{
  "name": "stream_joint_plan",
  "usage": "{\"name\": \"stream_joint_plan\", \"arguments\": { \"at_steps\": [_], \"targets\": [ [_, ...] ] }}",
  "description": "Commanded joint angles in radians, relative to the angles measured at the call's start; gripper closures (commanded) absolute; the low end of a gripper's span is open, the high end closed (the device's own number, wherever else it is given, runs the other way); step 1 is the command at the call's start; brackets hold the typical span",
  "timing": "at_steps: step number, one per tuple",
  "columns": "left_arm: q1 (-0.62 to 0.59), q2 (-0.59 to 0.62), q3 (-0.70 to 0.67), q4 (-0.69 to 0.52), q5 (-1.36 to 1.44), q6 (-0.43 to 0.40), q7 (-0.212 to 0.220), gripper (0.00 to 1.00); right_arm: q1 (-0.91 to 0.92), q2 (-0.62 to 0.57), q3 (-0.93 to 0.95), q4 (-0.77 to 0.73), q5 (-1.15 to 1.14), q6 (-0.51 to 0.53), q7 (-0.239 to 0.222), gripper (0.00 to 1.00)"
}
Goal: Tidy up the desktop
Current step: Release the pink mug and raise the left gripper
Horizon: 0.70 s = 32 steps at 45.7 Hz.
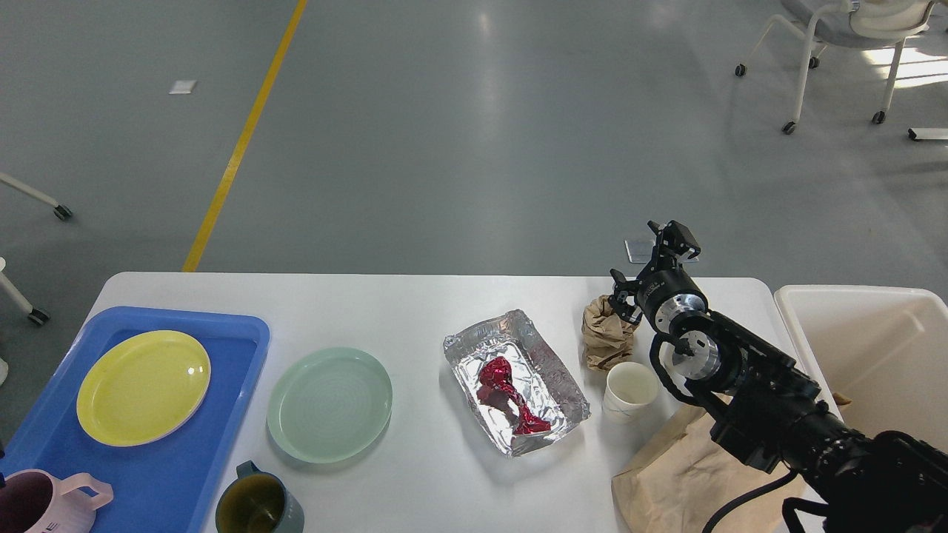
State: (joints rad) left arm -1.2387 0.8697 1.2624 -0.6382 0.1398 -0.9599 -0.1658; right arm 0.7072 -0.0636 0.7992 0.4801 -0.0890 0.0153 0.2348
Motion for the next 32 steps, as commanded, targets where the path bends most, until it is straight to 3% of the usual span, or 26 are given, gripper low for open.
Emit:
{"name": "stream_joint_plan", "arguments": {
  "at_steps": [1, 8, 22, 32],
  "targets": [
    [-0.097, -0.005, 0.097, -0.006, -0.005, 0.000, -0.001, 0.05, 0.000, -0.001, 0.000, 0.000, 0.000, 0.000, 0.000, 0.00],
    [-0.182, -0.047, 0.183, -0.005, -0.019, 0.000, -0.008, 0.05, 0.000, -0.001, 0.000, 0.000, 0.000, 0.000, -0.002, 0.00],
    [-0.323, -0.299, 0.292, -0.011, -0.042, 0.000, -0.006, 0.05, 0.000, -0.001, 0.000, 0.000, 0.000, 0.000, 0.000, 0.00],
    [-0.576, -0.420, 0.289, -0.227, -0.039, 0.000, 0.006, 0.05, 0.000, 0.001, 0.000, 0.000, 0.000, 0.000, 0.000, 0.00]
  ]
}}
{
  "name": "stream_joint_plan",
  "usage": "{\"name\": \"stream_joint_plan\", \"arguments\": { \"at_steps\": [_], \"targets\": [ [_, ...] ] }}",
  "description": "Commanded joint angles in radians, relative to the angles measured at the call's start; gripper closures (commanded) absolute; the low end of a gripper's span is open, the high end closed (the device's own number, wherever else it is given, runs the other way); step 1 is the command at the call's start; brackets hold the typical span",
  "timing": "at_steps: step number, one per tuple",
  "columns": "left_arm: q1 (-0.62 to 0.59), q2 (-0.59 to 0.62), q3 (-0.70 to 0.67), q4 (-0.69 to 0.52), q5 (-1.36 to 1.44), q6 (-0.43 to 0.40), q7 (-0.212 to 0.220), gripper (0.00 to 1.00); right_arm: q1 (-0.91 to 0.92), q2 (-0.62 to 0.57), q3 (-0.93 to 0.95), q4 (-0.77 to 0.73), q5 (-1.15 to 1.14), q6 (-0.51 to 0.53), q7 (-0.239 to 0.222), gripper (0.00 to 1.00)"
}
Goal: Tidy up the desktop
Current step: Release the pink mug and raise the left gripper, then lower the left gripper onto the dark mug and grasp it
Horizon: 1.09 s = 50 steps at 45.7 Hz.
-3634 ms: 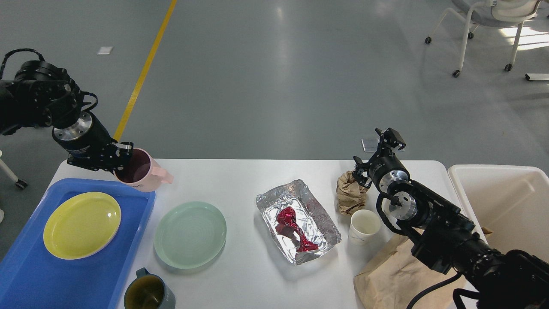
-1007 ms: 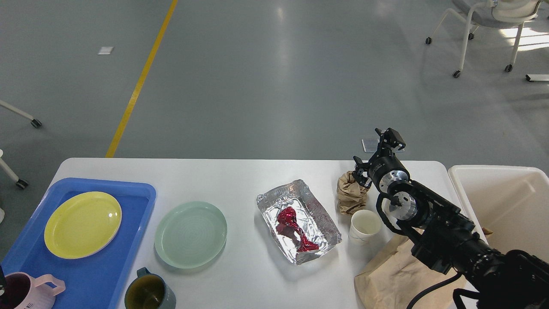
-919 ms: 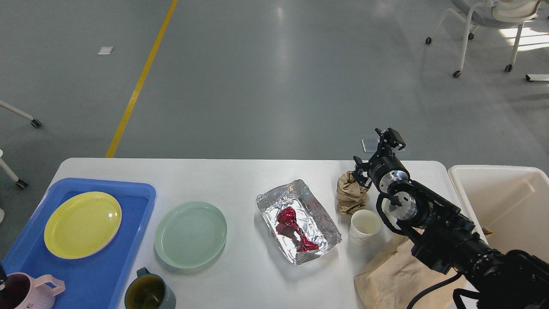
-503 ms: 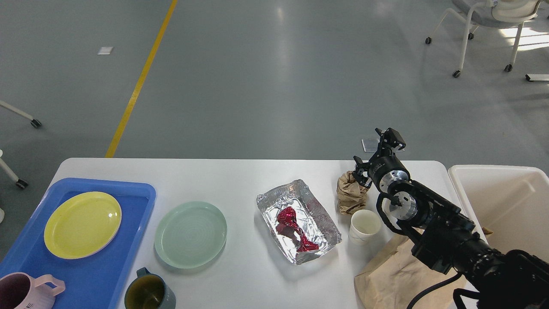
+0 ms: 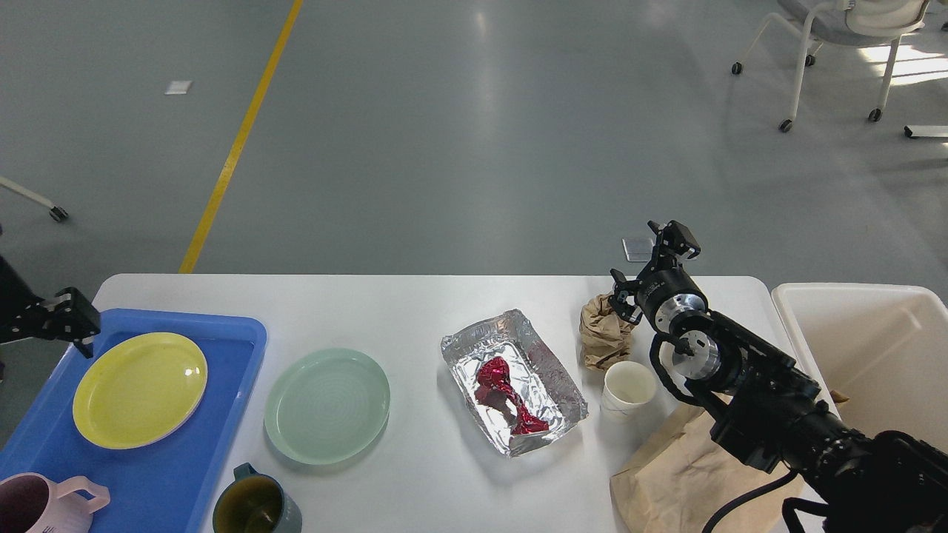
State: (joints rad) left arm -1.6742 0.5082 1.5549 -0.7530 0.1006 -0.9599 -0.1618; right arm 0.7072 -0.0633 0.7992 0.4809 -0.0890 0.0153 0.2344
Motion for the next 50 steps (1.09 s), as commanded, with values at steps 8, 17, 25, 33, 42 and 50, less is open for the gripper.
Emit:
{"name": "stream_joint_plan", "arguments": {
  "at_steps": [8, 17, 25, 33, 42, 50],
  "targets": [
    [-0.229, -0.184, -0.015, -0.218, -0.001, 0.000, -0.008, 0.05, 0.000, -0.001, 0.000, -0.001, 0.000, 0.000, 0.000, 0.00],
    [-0.256, -0.411, -0.030, -0.391, -0.001, 0.000, -0.004, 0.06, 0.000, 0.000, 0.000, -0.001, 0.000, 0.000, 0.000, 0.00],
    [-0.249, -0.459, -0.058, -0.448, 0.001, 0.000, -0.001, 0.06, 0.000, -0.001, 0.000, -0.001, 0.000, 0.000, 0.000, 0.00],
    [-0.202, -0.467, -0.059, -0.480, 0.001, 0.000, 0.004, 0.06, 0.000, 0.000, 0.000, -0.001, 0.000, 0.000, 0.000, 0.00],
    [-0.130, -0.462, -0.061, -0.474, -0.001, 0.000, 0.004, 0.06, 0.000, 0.000, 0.000, -0.001, 0.000, 0.000, 0.000, 0.00],
    [-0.065, -0.450, -0.050, -0.447, 0.001, 0.000, 0.004, 0.06, 0.000, 0.000, 0.000, 0.001, 0.000, 0.000, 0.000, 0.00]
  ]
}}
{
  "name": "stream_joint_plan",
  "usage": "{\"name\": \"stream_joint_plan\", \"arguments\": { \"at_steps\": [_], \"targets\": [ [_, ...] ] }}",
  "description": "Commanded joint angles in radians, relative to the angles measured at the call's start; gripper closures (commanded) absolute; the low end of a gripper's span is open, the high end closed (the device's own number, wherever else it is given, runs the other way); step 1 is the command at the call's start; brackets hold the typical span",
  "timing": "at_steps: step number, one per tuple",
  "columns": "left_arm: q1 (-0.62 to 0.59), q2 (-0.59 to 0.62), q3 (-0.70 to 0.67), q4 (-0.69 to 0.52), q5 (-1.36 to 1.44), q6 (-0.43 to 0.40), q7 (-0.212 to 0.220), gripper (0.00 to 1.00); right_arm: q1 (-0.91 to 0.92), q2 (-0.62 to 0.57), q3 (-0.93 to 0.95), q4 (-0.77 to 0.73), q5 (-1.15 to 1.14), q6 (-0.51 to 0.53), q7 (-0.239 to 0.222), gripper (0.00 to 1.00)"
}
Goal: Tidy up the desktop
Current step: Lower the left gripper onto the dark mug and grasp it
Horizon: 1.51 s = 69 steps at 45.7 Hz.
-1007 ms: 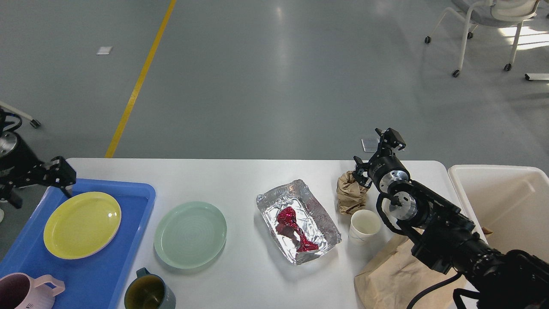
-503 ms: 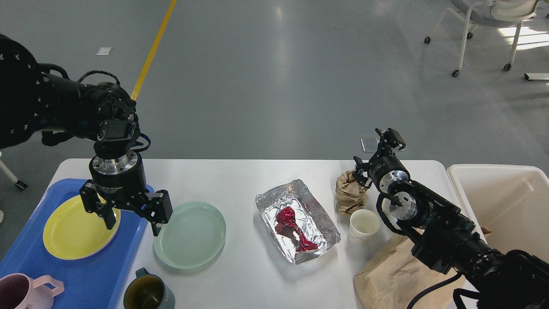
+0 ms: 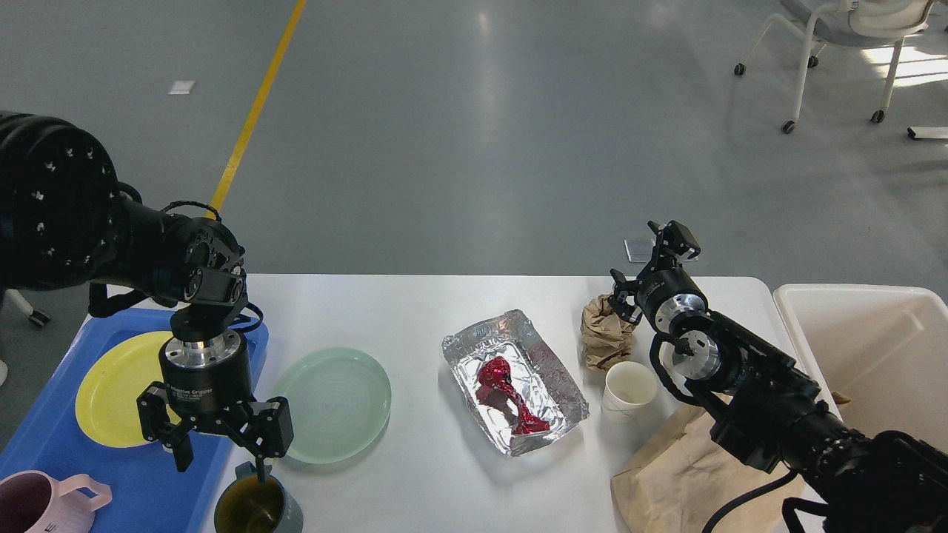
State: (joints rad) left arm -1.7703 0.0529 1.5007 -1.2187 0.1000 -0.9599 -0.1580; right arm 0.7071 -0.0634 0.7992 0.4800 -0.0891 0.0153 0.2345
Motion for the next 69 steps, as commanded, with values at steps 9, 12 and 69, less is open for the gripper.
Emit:
{"name": "stream_joint_plan", "arguments": {
  "at_steps": [9, 12, 69],
  "targets": [
    [0.083, 0.004, -0.005, 0.050, 0.000, 0.000, 0.000, 0.06, 0.000, 0.001, 0.000, 0.002, 0.000, 0.000, -0.001, 0.00],
    [0.100, 0.004, -0.002, 0.068, 0.000, 0.000, 0.000, 0.06, 0.000, -0.001, 0.000, 0.002, 0.000, 0.000, 0.000, 0.00],
    [0.290, 0.004, -0.025, 0.220, -0.002, 0.000, -0.003, 0.51, 0.000, 0.001, 0.000, 0.002, 0.000, 0.000, 0.000, 0.00]
  ]
}}
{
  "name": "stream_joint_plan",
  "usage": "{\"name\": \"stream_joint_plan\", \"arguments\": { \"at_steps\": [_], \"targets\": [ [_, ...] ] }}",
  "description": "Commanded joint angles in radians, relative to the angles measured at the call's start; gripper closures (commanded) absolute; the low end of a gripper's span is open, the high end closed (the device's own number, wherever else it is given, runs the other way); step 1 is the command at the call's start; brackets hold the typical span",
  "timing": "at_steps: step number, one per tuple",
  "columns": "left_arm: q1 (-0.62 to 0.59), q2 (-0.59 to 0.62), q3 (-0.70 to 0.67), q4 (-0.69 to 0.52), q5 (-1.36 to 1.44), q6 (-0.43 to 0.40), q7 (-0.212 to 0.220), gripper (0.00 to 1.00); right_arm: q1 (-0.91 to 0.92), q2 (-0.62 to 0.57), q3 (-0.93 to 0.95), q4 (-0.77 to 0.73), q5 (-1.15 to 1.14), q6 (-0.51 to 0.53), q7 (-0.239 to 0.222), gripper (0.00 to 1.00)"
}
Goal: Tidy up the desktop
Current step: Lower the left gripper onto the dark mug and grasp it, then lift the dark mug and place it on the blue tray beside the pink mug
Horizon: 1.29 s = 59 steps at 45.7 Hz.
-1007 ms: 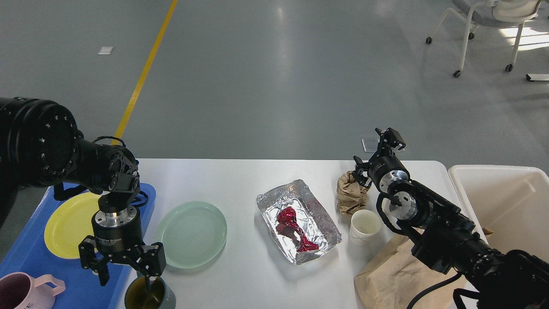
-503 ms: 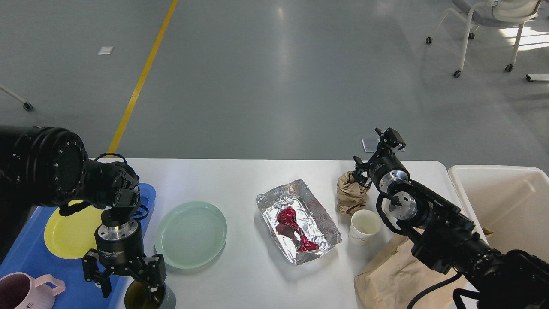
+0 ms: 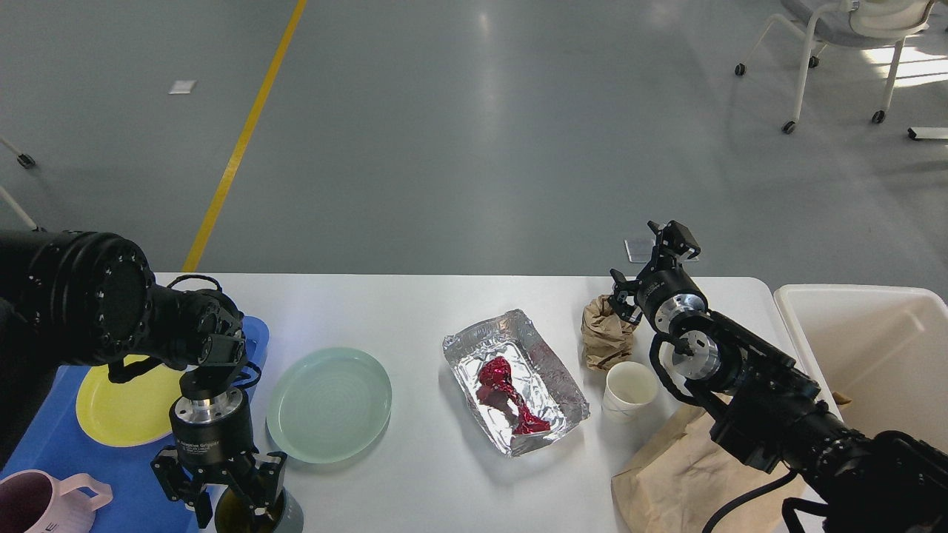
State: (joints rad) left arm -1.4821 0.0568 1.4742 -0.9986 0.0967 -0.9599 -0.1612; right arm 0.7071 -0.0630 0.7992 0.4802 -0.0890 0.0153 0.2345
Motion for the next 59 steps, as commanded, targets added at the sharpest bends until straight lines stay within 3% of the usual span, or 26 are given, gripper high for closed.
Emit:
{"name": "stream_joint_plan", "arguments": {
  "at_steps": [1, 19, 24, 33, 44, 59],
  "targets": [
    [0.002, 0.000, 0.001, 0.000, 0.000, 0.000, 0.000, 0.53, 0.000, 0.000, 0.000, 0.000, 0.000, 0.000, 0.000, 0.00],
    [0.023, 0.000, -0.002, 0.000, 0.000, 0.000, -0.003, 0.82, 0.000, 0.000, 0.000, 0.000, 0.000, 0.000, 0.000, 0.00],
    [0.028, 0.000, -0.011, -0.005, 0.001, 0.000, -0.004, 0.99, 0.000, 0.000, 0.000, 0.000, 0.000, 0.000, 0.000, 0.00],
    [-0.009, 0.009, -0.023, -0.011, 0.001, 0.000, -0.004, 1.00, 0.000, 0.000, 0.000, 0.001, 0.000, 0.000, 0.000, 0.00],
    [-0.154, 0.052, -0.028, -0.028, 0.003, 0.000, -0.006, 1.00, 0.000, -0.001, 0.000, 0.000, 0.000, 0.000, 0.000, 0.00],
    [-0.382, 0.231, -0.075, -0.081, 0.017, 0.000, 0.008, 1.00, 0.000, 0.000, 0.000, 0.001, 0.000, 0.000, 0.000, 0.00]
  ]
}}
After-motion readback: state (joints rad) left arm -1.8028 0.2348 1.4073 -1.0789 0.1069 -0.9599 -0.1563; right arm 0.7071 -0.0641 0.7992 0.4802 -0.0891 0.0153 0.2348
